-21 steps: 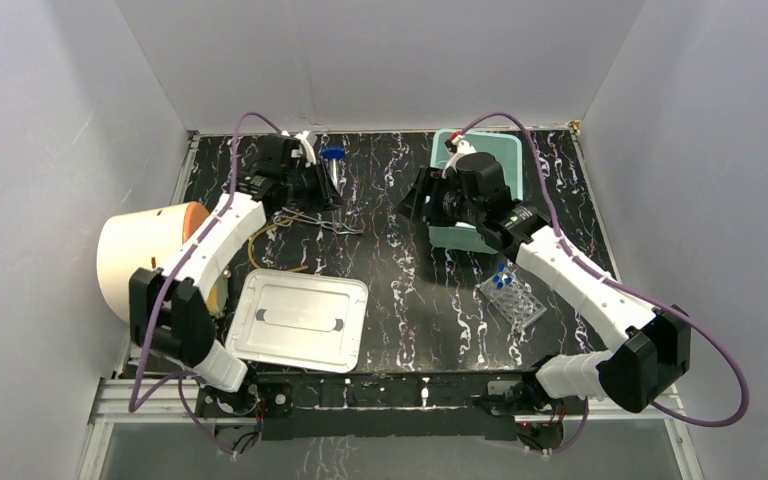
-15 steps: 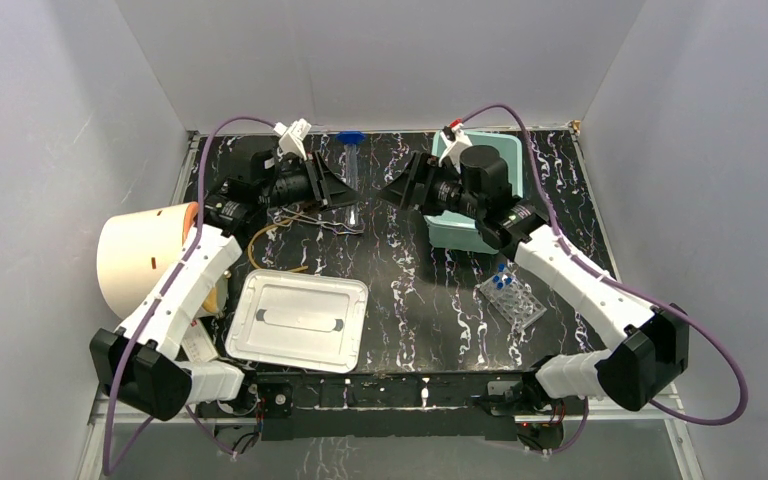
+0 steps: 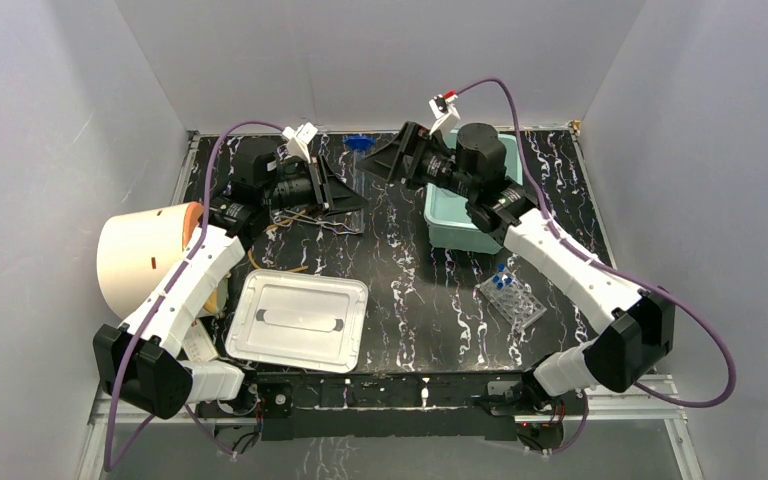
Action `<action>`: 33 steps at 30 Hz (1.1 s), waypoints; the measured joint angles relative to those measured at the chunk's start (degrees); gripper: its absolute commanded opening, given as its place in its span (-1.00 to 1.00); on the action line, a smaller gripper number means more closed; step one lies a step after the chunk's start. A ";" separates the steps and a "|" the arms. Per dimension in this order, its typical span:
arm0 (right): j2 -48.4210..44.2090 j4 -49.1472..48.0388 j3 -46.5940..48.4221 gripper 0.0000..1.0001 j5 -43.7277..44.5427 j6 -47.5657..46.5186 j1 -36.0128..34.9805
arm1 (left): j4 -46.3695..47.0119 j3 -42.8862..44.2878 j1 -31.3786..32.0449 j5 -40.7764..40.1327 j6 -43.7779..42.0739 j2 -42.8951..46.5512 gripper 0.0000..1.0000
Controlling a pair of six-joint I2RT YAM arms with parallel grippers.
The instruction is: Organize the chemistry lab equipment
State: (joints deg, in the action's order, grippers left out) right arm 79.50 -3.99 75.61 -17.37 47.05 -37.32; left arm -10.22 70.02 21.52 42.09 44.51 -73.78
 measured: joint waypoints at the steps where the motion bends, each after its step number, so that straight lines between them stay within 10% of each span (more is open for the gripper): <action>1: 1.03 0.31 1.22 0.70 -0.13 0.26 0.00 | -0.02 0.00 0.00 0.33 -0.02 0.00 -0.61; 19: 7.28 1.70 3.41 -0.19 -5.09 5.88 -0.37 | 1.29 -0.09 0.00 2.54 -0.09 -0.07 -0.57; 27: 8.96 2.40 4.83 -0.48 -6.51 6.99 -0.26 | 0.02 0.22 0.00 0.92 -1.18 -0.04 0.42; 33: 8.50 9.44 5.70 -0.48 -3.30 2.71 2.64 | -5.95 0.87 0.00 -5.31 -3.54 0.09 0.58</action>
State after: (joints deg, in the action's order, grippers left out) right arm 88.01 5.45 81.32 -20.67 49.76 -34.68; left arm -16.16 70.89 21.52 36.77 40.97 -73.69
